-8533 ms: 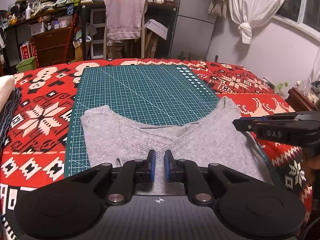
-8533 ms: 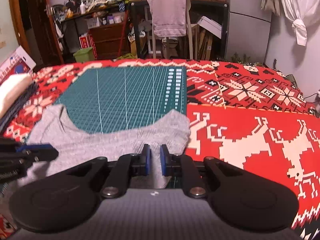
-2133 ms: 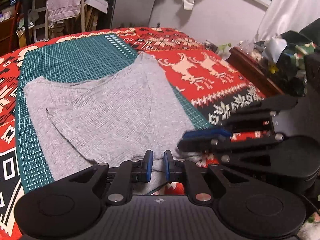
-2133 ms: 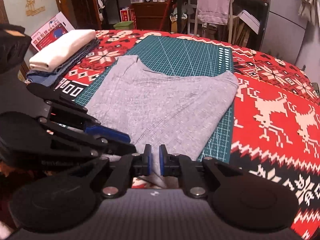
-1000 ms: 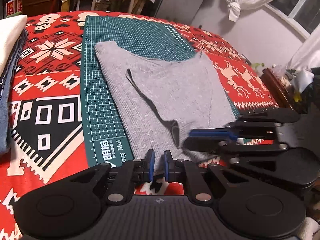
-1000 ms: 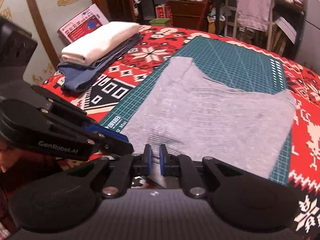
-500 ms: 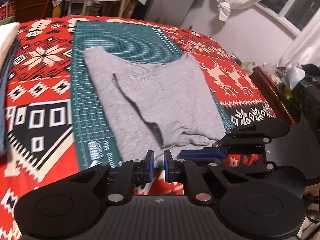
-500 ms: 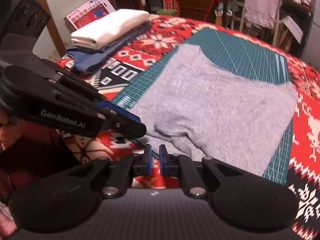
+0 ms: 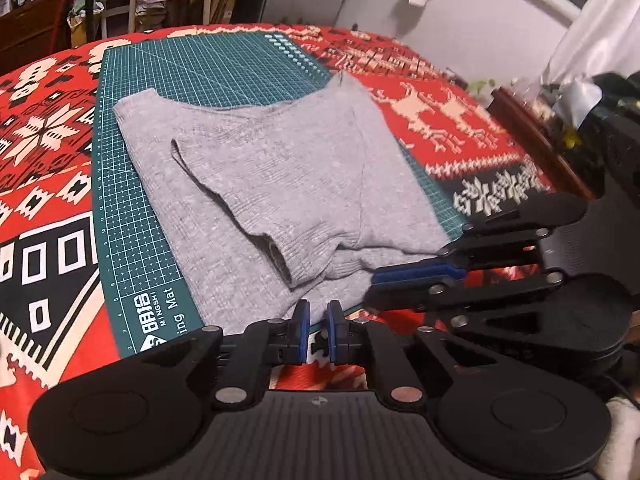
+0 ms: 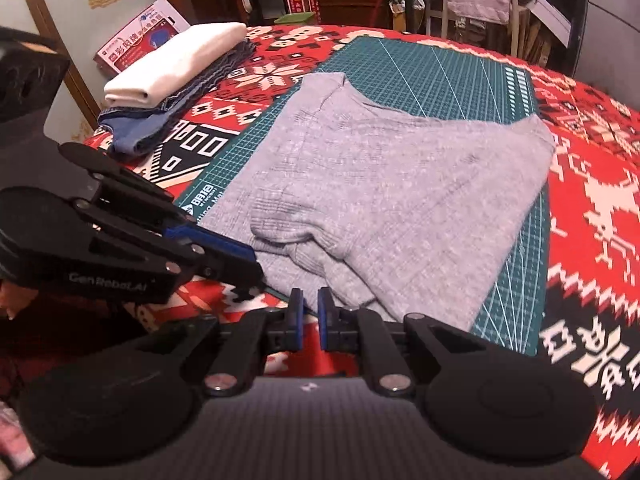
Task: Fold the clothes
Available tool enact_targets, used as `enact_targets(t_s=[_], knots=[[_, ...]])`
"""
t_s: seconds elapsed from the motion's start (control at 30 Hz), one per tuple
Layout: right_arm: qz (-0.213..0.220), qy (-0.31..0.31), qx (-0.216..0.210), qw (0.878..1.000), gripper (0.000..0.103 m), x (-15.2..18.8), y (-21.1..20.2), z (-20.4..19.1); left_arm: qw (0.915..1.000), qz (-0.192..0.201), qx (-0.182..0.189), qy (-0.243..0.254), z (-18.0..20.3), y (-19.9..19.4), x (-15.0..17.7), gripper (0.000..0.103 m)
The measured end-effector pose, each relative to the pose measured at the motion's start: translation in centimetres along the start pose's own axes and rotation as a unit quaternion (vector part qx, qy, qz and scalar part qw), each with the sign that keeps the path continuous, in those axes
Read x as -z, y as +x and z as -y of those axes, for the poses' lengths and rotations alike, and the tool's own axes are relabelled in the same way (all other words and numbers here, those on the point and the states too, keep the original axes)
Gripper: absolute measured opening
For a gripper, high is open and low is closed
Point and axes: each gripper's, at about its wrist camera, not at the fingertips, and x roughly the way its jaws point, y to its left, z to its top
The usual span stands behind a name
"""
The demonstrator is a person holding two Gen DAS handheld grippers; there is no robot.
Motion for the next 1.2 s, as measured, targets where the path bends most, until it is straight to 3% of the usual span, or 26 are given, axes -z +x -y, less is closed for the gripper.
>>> enact_targets(t_s=[0.3,0.53,0.67,0.93,1.2], knots=[[0.006,0.038,0.033,0.999,0.008,1.0,-1.6,2.3,0.9998,0.011,0.001,-0.013,-0.5,-0.4,0.0,0.009],[0.004,0.055,0.023,0.998,0.008,1.6,-2.4,3.0,0.9997,0.001,0.011,-0.021,-0.8,-0.9,0.4,0.009],[0.021,0.052,0.032,0.998,0.008,0.6,-2.7,3.0,0.9993,0.021,0.016,-0.026,-0.9,-1.4,0.0,0.009],[0.002,0.001,0.046,0.999,0.009,0.8,-0.9,0.9,0.9999,0.006,0.008,-0.011,-0.4,0.0,-0.2,0.009],[0.013,0.028,0.048,0.998,0.009,0.6,-3.1,2.2,0.9988,0.032,0.016,-0.035,-1.1,-1.8,-0.2,0.009]])
